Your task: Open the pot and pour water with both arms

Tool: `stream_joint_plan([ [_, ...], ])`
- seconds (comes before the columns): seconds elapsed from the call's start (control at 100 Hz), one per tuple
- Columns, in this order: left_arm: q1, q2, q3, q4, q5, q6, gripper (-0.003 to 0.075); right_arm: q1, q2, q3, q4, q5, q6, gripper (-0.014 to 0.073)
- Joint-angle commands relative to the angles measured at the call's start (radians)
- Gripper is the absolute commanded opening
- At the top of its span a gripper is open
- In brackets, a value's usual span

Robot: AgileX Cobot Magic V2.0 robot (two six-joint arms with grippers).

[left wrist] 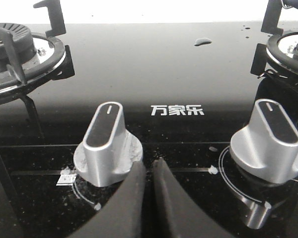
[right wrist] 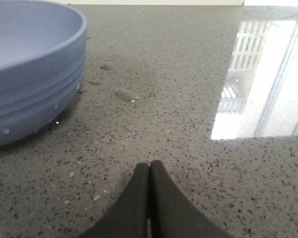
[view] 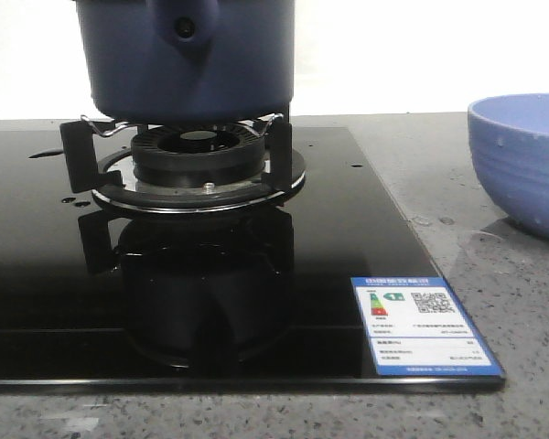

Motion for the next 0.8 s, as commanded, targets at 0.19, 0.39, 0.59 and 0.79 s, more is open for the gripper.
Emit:
stream_joint_plan([
  [0.19,0.001,-0.025,0.028,-0.028,-0.091,-0.004,-0.0020,-0.006,-0.018,0.026,-0.049,-0.107,0.001,-0.0069],
  [0.39,0.001,-0.025,0.026,-0.536,-0.259,-0.004,-0.0020,-0.004,-0.018,0.026,0.231,-0.459,0.002,-0.0069],
  [0.59,0.001,-0.025,0.026,-0.903,-0.311,-0.004,-0.0020,-0.004,-0.018,0.025,0.539,-0.528,0.002,-0.0069],
  [0.79,0.001,-0.025,-0.012,-1.015,-0.219,0.003,-0.0020,-0.004,-0.018,-0.031,0.672,-0.405,0.002,-0.0069],
])
